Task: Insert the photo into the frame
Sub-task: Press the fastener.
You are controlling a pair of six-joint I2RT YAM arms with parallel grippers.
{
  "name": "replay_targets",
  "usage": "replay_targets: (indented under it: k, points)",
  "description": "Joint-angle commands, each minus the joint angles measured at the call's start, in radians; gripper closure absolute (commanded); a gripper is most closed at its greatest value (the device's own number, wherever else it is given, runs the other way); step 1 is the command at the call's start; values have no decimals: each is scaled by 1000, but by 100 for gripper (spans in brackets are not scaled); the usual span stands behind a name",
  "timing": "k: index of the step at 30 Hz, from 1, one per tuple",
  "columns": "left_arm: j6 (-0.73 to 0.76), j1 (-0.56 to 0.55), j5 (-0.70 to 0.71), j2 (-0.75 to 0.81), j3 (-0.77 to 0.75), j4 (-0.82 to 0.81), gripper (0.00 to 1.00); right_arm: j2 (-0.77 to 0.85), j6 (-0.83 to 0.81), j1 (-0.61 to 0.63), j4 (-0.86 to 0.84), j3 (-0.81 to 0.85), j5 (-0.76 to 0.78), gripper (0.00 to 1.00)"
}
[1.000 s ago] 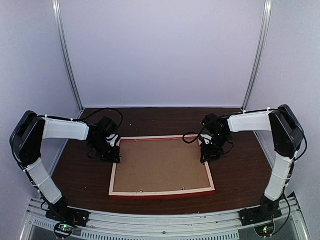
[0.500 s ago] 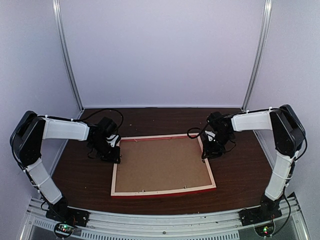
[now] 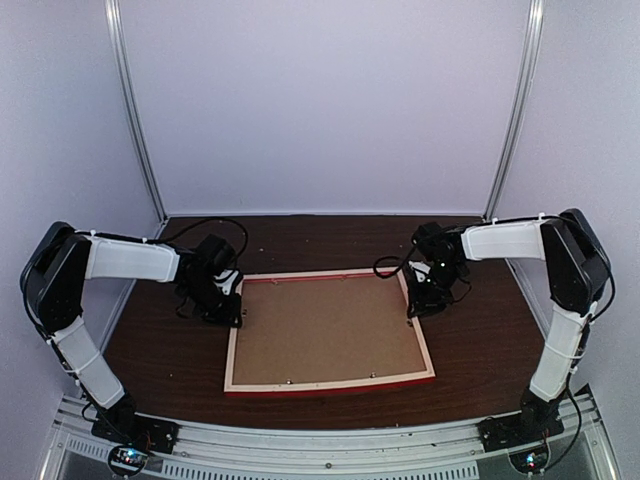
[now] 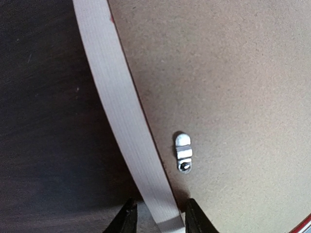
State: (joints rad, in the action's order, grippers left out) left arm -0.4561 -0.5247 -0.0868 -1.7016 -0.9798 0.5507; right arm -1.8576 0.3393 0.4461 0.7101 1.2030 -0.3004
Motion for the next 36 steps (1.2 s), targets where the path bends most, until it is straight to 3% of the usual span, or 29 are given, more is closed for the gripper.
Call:
replay_targets:
  k: [1,15,36]
  points:
    - [-9,-11,2,12,8,12,64,-20,-62,21,136,53,139,70]
    - [-15,-27,-2,0,-6,13,64,-88,-128,70,235,97,179,67]
    - [-16,-32,4,5,-1,17,65,-120,-165,83,242,77,51,61]
